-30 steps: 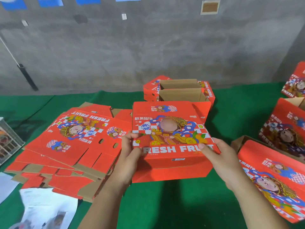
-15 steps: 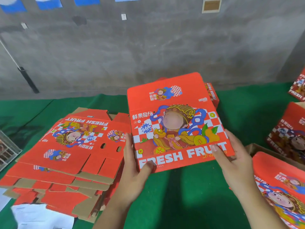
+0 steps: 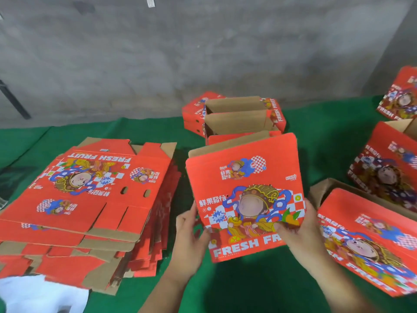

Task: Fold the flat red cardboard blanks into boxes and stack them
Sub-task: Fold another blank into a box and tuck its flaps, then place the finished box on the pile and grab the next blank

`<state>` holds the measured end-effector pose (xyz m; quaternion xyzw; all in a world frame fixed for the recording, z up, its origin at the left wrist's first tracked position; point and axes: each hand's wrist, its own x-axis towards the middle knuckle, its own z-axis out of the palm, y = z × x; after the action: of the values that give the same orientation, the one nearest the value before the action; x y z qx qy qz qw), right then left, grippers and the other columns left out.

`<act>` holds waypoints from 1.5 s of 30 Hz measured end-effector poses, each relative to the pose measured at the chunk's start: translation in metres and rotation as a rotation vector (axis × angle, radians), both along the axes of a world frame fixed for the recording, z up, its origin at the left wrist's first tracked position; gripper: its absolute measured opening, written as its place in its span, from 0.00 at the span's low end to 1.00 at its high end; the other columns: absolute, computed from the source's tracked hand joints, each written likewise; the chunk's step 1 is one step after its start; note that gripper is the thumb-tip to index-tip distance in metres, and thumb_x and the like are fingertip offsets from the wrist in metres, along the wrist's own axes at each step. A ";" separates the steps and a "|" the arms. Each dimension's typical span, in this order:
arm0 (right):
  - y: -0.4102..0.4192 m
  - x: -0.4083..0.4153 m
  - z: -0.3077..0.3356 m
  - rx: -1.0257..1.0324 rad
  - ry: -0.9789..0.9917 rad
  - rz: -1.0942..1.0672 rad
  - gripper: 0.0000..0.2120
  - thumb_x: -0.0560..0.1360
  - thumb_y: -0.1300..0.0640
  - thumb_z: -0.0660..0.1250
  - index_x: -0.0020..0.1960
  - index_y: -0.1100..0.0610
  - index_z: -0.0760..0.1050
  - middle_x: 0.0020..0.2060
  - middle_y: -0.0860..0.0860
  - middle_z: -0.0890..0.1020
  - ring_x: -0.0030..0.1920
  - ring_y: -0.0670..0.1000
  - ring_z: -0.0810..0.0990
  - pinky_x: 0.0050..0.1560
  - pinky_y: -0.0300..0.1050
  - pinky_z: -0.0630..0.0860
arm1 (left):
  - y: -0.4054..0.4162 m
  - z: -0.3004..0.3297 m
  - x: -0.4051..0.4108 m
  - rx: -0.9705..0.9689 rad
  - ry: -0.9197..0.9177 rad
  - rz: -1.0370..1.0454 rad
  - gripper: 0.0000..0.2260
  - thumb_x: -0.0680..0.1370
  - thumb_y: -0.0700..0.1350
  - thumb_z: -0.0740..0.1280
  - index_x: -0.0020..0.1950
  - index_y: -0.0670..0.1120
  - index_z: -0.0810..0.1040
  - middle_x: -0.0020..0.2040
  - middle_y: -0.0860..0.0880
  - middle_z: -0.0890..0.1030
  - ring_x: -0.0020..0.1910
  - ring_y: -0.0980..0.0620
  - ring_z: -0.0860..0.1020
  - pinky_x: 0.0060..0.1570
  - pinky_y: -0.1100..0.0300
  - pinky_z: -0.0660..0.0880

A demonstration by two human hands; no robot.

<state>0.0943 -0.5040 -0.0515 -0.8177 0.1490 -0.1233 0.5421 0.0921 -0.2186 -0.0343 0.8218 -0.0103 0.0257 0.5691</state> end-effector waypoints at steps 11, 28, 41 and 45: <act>0.074 -0.068 -0.046 -0.520 0.387 0.190 0.71 0.49 0.21 0.67 0.77 0.34 0.24 0.78 0.45 0.30 0.81 0.56 0.33 0.77 0.65 0.45 | -0.051 -0.008 -0.041 -0.495 0.535 -0.145 0.31 0.81 0.43 0.70 0.73 0.66 0.57 0.57 0.48 0.87 0.52 0.51 0.85 0.54 0.56 0.82; 0.089 -0.052 -0.053 -0.806 0.379 0.393 0.45 0.71 0.40 0.63 0.84 0.44 0.50 0.84 0.56 0.44 0.82 0.65 0.39 0.77 0.68 0.38 | -0.071 -0.048 -0.029 -0.571 0.708 -0.021 0.13 0.84 0.42 0.67 0.69 0.45 0.76 0.60 0.44 0.86 0.57 0.44 0.85 0.56 0.49 0.82; 0.090 -0.025 -0.054 -0.436 -0.234 0.189 0.35 0.83 0.52 0.65 0.82 0.42 0.48 0.83 0.59 0.41 0.82 0.63 0.36 0.80 0.64 0.44 | -0.098 -0.035 -0.025 -0.181 0.096 -0.008 0.34 0.83 0.43 0.66 0.80 0.69 0.56 0.68 0.68 0.78 0.68 0.66 0.76 0.65 0.68 0.72; 0.050 0.010 -0.080 -0.357 -0.320 0.243 0.38 0.80 0.59 0.66 0.83 0.48 0.48 0.84 0.53 0.42 0.83 0.59 0.39 0.82 0.51 0.42 | -0.095 -0.036 -0.009 -0.024 0.145 -0.284 0.32 0.83 0.48 0.65 0.83 0.61 0.55 0.78 0.60 0.71 0.75 0.64 0.68 0.75 0.65 0.64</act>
<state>0.1042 -0.4539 -0.1320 -0.8824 -0.0620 -0.2096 0.4166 0.0834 -0.3140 -0.0698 0.8049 -0.0852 -0.1141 0.5761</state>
